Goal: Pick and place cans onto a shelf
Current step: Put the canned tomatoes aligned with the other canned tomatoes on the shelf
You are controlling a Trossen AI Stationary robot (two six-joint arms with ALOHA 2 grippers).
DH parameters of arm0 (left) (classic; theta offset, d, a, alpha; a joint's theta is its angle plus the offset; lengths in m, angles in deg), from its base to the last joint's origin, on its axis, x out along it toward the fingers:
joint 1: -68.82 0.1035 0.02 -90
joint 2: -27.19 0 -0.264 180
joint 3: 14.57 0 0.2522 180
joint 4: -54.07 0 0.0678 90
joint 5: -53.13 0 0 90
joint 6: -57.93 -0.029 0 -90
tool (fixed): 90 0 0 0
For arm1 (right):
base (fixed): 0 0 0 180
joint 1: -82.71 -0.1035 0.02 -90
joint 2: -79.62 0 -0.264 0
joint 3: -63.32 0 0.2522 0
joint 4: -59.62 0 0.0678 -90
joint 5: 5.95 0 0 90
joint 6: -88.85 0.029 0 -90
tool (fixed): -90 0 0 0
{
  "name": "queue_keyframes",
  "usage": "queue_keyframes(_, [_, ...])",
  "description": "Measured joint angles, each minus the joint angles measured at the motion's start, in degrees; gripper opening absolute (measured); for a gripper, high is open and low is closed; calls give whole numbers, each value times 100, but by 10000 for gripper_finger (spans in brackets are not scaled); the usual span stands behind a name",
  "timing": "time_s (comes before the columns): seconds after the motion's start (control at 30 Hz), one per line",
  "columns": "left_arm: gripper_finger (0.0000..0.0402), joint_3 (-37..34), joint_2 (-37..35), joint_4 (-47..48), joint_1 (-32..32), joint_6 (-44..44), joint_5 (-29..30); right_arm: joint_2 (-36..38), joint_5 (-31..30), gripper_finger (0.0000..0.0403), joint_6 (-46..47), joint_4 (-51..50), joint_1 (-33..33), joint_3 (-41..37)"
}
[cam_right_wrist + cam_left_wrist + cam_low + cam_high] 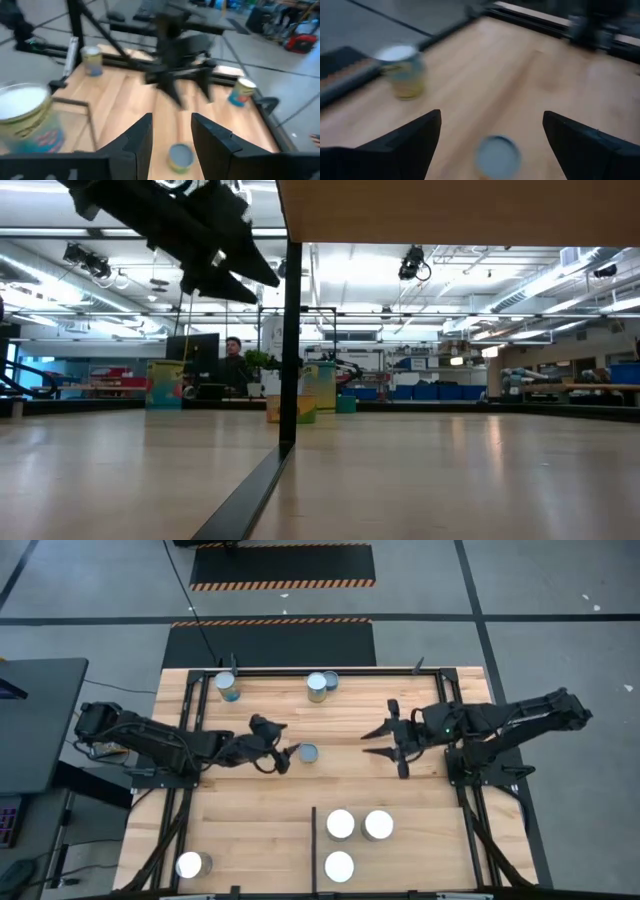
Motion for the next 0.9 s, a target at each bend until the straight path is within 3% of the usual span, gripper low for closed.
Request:
queue_keyframes(0.17, [357,-2,15,133,113,401,476,2,-611,141,258,-131,-414,-16])
queue_keyframes(0.33, [357,3,222,307,258,531,1535,89,-1437,141,607,-295,-562,-18])
queue_keyframes(0.4, [357,0,316,374,405,671,1651,124,-1596,141,722,-408,-561,-18])
queue_keyframes(0.57, [357,0,537,-95,1110,627,860,266,-1701,143,700,-412,-559,-18])
queue_keyframes(0.73, [357,-2,540,-307,1765,-231,-142,579,-1701,143,682,-423,-549,-18])
queue_keyframes(0.9, [357,17,597,-748,2495,-1298,-1837,710,-1732,143,865,-831,-529,-16])
